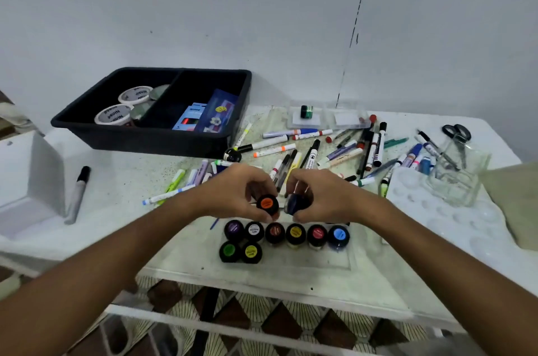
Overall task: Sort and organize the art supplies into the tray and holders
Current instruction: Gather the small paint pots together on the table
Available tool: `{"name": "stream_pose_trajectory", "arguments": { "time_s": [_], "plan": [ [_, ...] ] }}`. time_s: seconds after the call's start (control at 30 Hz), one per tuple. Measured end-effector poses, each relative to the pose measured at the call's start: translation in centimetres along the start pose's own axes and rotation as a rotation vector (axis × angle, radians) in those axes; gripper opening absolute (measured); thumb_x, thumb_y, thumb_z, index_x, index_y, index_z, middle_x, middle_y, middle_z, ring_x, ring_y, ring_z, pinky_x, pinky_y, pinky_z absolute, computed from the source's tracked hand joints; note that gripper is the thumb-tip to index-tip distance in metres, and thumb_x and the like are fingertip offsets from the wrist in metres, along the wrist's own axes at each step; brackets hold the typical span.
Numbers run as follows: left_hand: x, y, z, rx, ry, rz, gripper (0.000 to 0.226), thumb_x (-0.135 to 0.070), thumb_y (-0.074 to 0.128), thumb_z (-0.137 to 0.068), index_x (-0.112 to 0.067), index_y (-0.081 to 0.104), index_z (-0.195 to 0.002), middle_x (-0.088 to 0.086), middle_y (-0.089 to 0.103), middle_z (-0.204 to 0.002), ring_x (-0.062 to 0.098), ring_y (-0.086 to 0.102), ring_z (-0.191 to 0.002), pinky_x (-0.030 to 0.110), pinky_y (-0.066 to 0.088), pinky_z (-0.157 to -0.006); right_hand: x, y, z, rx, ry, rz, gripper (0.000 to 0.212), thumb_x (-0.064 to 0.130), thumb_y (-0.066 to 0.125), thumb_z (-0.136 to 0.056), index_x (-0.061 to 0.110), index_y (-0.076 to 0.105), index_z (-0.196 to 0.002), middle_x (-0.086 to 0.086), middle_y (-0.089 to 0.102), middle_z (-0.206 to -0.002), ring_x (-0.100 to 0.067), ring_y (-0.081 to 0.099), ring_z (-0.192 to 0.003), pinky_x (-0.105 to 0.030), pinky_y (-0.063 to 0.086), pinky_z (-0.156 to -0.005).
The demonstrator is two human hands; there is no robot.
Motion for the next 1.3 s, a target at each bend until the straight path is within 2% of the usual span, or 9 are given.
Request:
{"name": "stream_pose_trajectory", "arguments": {
  "time_s": [0.13, 0.23, 0.37, 0.47, 0.67, 0.87, 1.0, 1.2, 1.3],
  "plan": [
    [-0.6, 1.7, 1.3, 0.072, 0.066, -0.07, 0.04, -0.028, 0.088, -0.063, -0.016, 0.069, -0.097, -0.004, 0.066, -0.093, 0.003, 0.056, -0.083, 0.008, 0.04, -0.064, 0.8, 1.4, 1.5, 0.103, 0.003, 0.125, 0.036, 0.027, 0.077, -0.073, 0.023, 0.059, -0.104, 0.01, 0.052, -0.09, -0.013, 0.055, -0.083, -0.032, 0.051, -0.072],
    [-0.4, 2.9, 1.5, 0.107, 0.105, -0.143, 0.042, -0.034, 0.088, -0.063, -0.016, 0.069, -0.096, -0.005, 0.064, -0.092, 0.005, 0.052, -0.082, 0.009, 0.038, -0.062, 0.9, 2.0, 2.5, 0.137, 0.034, 0.146, 0.031, 0.029, 0.077, -0.074, 0.026, 0.056, -0.097, 0.01, 0.052, -0.092, -0.009, 0.055, -0.081, -0.027, 0.049, -0.068],
    [0.1, 4.3, 1.6, 0.142, 0.148, -0.186, 0.039, -0.044, 0.087, -0.061, -0.026, 0.068, -0.09, -0.011, 0.06, -0.089, 0.006, 0.054, -0.08, 0.027, 0.047, -0.068, 1.0, 3.0, 3.5, 0.121, 0.063, 0.116, 0.033, 0.029, 0.08, -0.071, 0.024, 0.053, -0.089, 0.013, 0.053, -0.083, -0.004, 0.053, -0.073, -0.029, 0.046, -0.062],
    [0.2, 4.9, 1.6, 0.123, 0.19, -0.231, 0.042, -0.046, 0.086, -0.059, -0.022, 0.071, -0.09, -0.008, 0.057, -0.084, 0.007, 0.052, -0.075, 0.033, 0.046, -0.065, 1.1, 4.0, 3.8, 0.096, 0.067, 0.16, 0.036, 0.034, 0.082, -0.07, 0.024, 0.051, -0.085, 0.011, 0.052, -0.082, -0.007, 0.051, -0.073, -0.034, 0.048, -0.064],
    [0.9, 5.7, 1.9, 0.109, 0.208, -0.323, 0.047, -0.047, 0.084, -0.061, -0.022, 0.073, -0.099, -0.004, 0.061, -0.088, 0.011, 0.054, -0.081, 0.027, 0.043, -0.069, 1.0, 5.1, 4.1, 0.026, 0.073, 0.249, 0.041, 0.039, 0.082, -0.07, 0.019, 0.052, -0.089, 0.009, 0.05, -0.082, -0.015, 0.053, -0.08, -0.035, 0.048, -0.066],
    [1.5, 6.0, 2.6, 0.025, 0.307, -0.302, 0.053, -0.057, 0.077, -0.058, -0.019, 0.074, -0.096, -0.002, 0.065, -0.084, 0.014, 0.055, -0.078, 0.027, 0.043, -0.064, 1.0, 6.2, 4.4, -0.044, 0.101, 0.286, 0.036, 0.039, 0.081, -0.072, 0.02, 0.051, -0.082, 0.006, 0.051, -0.075, -0.017, 0.052, -0.072, -0.032, 0.042, -0.058],
    [1.6, 6.2, 3.1, -0.012, 0.276, -0.27, 0.049, -0.043, 0.086, -0.059, -0.015, 0.076, -0.097, 0.0, 0.067, -0.088, 0.013, 0.059, -0.079, 0.026, 0.047, -0.065, 1.4, 6.4, 4.6, -0.067, 0.132, 0.274, 0.026, 0.035, 0.078, -0.077, 0.017, 0.064, -0.089, 0.003, 0.055, -0.078, -0.017, 0.054, -0.073, -0.029, 0.041, -0.058],
    [1.5, 6.5, 3.4, -0.045, 0.276, -0.293, 0.041, -0.039, 0.081, -0.072, -0.013, 0.075, -0.104, 0.001, 0.065, -0.09, 0.008, 0.05, -0.081, 0.026, 0.042, -0.07, 1.6, 6.3, 4.9, -0.078, 0.202, 0.188, 0.019, 0.024, 0.074, -0.081, 0.009, 0.067, -0.092, -0.003, 0.062, -0.084, -0.001, 0.045, -0.066, -0.031, 0.046, -0.059],
    [1.8, 6.5, 3.3, -0.058, 0.281, -0.298, 0.039, -0.04, 0.081, -0.071, -0.015, 0.076, -0.1, -0.001, 0.066, -0.083, 0.009, 0.051, -0.076, 0.025, 0.04, -0.067, 1.5, 6.2, 5.0, -0.086, 0.228, 0.156, 0.02, 0.022, 0.078, -0.078, 0.008, 0.07, -0.09, -0.005, 0.066, -0.084, -0.015, 0.057, -0.071, -0.035, 0.052, -0.064]
  ]
}}
Point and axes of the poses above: each hand's wrist, its own z-axis away from the middle knuckle, its own y-axis out of the palm, x = y × z, the point moved 3 cm from there along -z, towards the middle knuckle
